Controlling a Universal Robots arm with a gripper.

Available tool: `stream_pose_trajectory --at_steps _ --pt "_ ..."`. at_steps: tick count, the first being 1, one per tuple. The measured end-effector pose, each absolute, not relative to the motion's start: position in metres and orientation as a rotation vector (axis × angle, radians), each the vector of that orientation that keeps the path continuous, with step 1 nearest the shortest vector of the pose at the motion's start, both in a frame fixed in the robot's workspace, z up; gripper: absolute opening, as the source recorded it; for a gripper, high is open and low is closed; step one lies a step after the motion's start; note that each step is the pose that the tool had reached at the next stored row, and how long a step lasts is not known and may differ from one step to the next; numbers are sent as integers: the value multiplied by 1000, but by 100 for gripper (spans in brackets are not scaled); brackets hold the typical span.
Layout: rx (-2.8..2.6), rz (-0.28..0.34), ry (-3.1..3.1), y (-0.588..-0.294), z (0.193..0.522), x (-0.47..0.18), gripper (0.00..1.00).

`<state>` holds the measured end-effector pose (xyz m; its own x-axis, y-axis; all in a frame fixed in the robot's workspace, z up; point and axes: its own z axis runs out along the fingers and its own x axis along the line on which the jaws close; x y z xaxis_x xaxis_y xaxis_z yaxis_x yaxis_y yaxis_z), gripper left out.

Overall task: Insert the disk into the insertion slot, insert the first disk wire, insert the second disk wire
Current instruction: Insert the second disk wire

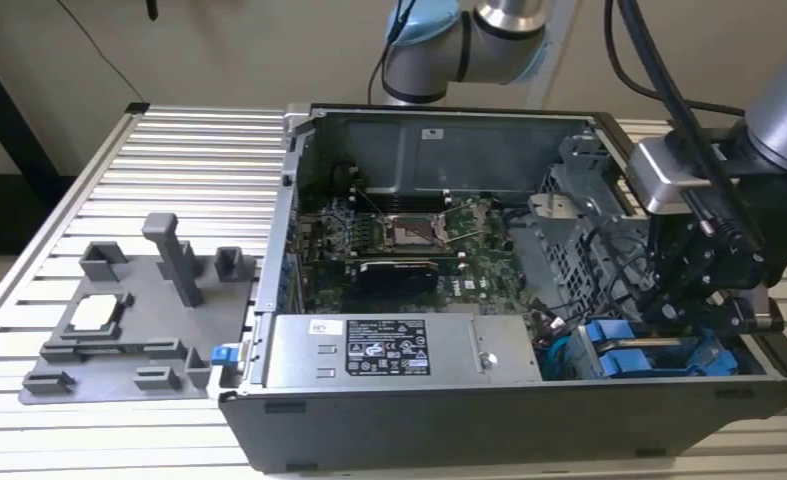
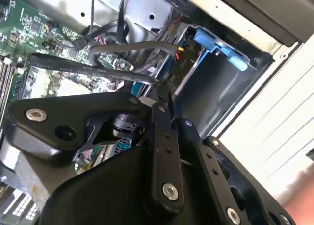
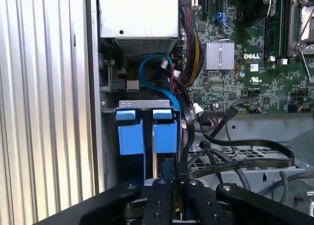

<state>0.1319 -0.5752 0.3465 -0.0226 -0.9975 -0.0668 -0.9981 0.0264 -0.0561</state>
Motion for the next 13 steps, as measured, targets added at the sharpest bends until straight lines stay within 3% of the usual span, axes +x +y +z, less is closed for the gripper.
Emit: stream_pose_trajectory --at_steps 13 --pt "-2124 -27 2176 -575 343 126 16"
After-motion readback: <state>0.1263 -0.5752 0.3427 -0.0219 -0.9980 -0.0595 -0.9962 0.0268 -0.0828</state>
